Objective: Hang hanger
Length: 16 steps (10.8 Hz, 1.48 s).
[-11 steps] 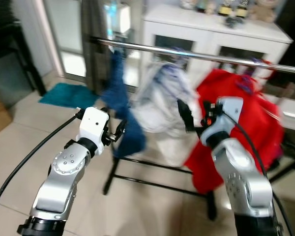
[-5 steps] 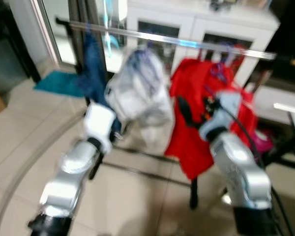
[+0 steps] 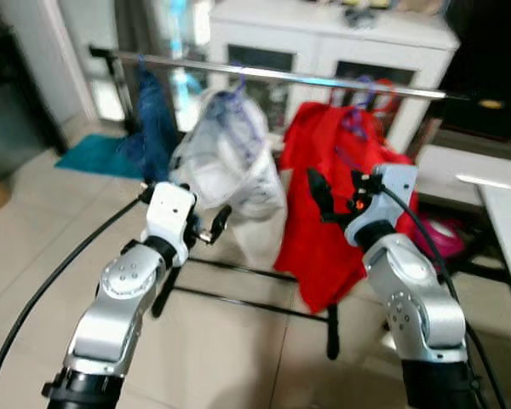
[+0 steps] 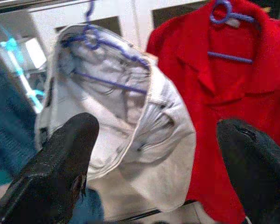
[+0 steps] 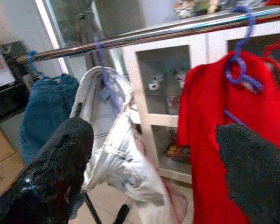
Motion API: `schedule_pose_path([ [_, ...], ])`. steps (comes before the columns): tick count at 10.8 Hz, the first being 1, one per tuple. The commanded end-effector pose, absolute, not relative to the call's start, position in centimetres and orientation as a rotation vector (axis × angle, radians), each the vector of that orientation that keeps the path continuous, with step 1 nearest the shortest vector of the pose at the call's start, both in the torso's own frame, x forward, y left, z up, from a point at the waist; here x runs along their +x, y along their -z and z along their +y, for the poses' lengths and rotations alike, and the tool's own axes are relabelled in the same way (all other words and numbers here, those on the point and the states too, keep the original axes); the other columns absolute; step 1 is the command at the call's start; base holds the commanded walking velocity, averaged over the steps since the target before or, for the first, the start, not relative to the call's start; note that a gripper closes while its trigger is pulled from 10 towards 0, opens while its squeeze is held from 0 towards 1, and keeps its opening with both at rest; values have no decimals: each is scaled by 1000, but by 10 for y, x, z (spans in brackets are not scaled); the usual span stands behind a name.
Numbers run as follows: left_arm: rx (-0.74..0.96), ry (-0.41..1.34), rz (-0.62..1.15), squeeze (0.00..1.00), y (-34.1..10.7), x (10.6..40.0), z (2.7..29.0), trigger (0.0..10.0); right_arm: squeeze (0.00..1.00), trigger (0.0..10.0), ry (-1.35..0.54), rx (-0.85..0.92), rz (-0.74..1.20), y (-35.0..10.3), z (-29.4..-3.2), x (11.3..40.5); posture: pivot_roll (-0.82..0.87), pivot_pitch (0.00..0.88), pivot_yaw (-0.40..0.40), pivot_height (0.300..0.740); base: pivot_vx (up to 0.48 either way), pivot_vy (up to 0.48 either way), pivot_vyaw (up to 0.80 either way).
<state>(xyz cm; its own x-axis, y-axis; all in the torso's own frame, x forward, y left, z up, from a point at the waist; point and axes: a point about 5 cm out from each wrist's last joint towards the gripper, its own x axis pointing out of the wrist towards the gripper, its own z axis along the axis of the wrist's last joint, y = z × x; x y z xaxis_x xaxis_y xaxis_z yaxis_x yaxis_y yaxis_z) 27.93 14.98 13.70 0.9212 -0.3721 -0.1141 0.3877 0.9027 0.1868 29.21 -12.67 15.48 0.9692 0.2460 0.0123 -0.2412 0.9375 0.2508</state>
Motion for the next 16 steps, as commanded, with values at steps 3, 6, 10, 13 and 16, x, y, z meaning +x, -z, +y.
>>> schedule_pose_path([
  [3,206,408,63,973,-139,277,148,10000,1000,10000,-247,247,17,-154,-129,294,-22,0,-35,740,306,0,-140],
  [6,211,416,60,969,-138,278,147,10000,1000,10000,-275,243,-4,-158,-125,300,-12,0,-40,740,309,0,0],
  [10,226,471,61,973,-139,279,144,10000,1000,10000,-230,225,-27,-159,-136,300,-24,0,-13,740,308,0,0],
  [13,225,492,63,969,-136,278,140,10000,1000,10000,-210,210,-43,-161,-144,300,-26,0,-21,740,307,0,0],
  [16,226,513,55,949,-136,274,138,10000,1000,10000,-225,171,-46,-164,-151,301,-18,0,-30,740,294,0,-208],
])
